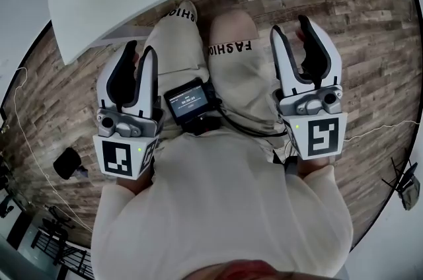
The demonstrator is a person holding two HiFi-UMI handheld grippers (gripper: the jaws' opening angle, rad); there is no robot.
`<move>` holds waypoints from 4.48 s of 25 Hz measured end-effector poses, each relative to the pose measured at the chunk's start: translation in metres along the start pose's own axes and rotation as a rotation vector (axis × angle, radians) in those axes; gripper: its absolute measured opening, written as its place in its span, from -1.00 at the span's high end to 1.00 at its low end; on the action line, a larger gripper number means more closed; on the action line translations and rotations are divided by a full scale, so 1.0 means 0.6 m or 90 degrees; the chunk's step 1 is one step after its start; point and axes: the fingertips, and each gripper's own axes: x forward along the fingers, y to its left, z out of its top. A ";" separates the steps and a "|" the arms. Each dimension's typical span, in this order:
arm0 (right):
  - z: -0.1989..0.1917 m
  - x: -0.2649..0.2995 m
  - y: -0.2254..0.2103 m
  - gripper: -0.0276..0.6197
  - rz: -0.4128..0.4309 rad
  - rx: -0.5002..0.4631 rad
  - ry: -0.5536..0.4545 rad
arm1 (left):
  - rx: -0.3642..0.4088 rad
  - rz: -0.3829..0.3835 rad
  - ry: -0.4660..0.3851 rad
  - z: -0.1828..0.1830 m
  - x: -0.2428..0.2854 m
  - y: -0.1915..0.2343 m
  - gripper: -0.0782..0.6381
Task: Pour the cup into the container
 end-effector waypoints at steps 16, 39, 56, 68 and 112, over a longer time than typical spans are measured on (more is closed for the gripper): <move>0.028 0.058 -0.029 0.44 -0.001 0.001 0.016 | 0.008 -0.036 -0.006 0.039 0.048 0.033 0.49; 0.036 0.211 -0.115 0.10 0.109 -0.053 0.068 | 0.023 -0.011 0.014 0.067 0.078 0.103 0.49; -0.008 0.317 -0.168 -0.17 0.205 -0.059 0.147 | 0.020 -0.014 0.019 0.081 0.085 0.124 0.49; -0.036 0.374 -0.171 -0.29 0.290 -0.051 0.174 | 0.017 -0.007 0.024 0.075 0.080 0.136 0.49; 0.034 0.398 -0.106 -0.24 0.253 -0.132 0.171 | 0.017 0.027 0.018 0.080 0.037 0.163 0.49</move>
